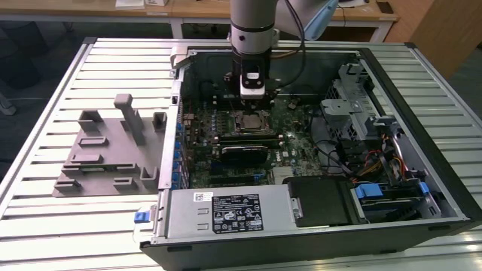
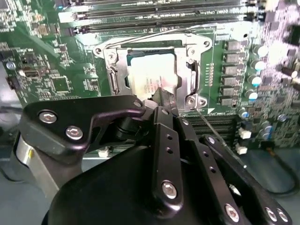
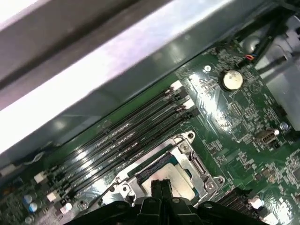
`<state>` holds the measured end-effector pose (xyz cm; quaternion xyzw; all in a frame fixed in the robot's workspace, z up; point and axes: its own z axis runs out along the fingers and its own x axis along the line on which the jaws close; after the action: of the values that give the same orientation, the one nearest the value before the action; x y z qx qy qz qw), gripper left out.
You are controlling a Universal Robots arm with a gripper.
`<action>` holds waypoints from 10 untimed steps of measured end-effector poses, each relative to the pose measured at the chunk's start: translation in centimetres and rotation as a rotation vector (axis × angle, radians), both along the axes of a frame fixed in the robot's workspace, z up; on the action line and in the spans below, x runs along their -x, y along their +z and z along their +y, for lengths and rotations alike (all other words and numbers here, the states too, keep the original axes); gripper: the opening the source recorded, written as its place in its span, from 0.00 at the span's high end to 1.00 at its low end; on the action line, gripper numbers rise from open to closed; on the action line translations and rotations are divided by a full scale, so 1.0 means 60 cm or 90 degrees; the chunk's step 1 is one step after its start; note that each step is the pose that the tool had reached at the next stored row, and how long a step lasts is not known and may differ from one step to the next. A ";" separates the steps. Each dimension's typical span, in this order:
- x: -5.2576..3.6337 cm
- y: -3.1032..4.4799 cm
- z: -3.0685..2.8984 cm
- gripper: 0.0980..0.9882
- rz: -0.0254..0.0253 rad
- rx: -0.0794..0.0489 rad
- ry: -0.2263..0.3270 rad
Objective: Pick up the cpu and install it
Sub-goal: 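Close the cpu cover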
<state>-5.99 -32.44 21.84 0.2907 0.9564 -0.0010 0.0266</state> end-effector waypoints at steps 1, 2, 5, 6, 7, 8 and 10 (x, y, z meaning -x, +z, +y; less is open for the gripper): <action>0.000 0.000 0.0000 0.99 0.0005 0.001 0.009; 0.000 0.000 0.0000 0.99 0.0010 0.003 0.018; 0.000 -0.001 0.0000 0.99 0.0025 0.006 0.047; 0.000 -0.001 0.0000 0.99 0.0029 0.007 0.056; 0.000 -0.001 0.0000 0.99 0.0033 0.008 0.066; 0.000 -0.001 0.0000 0.99 0.0037 0.009 0.075; 0.000 -0.001 0.0000 0.99 0.0045 0.011 0.095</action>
<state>-6.00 -32.44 21.76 0.2185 0.9755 -0.0086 0.0258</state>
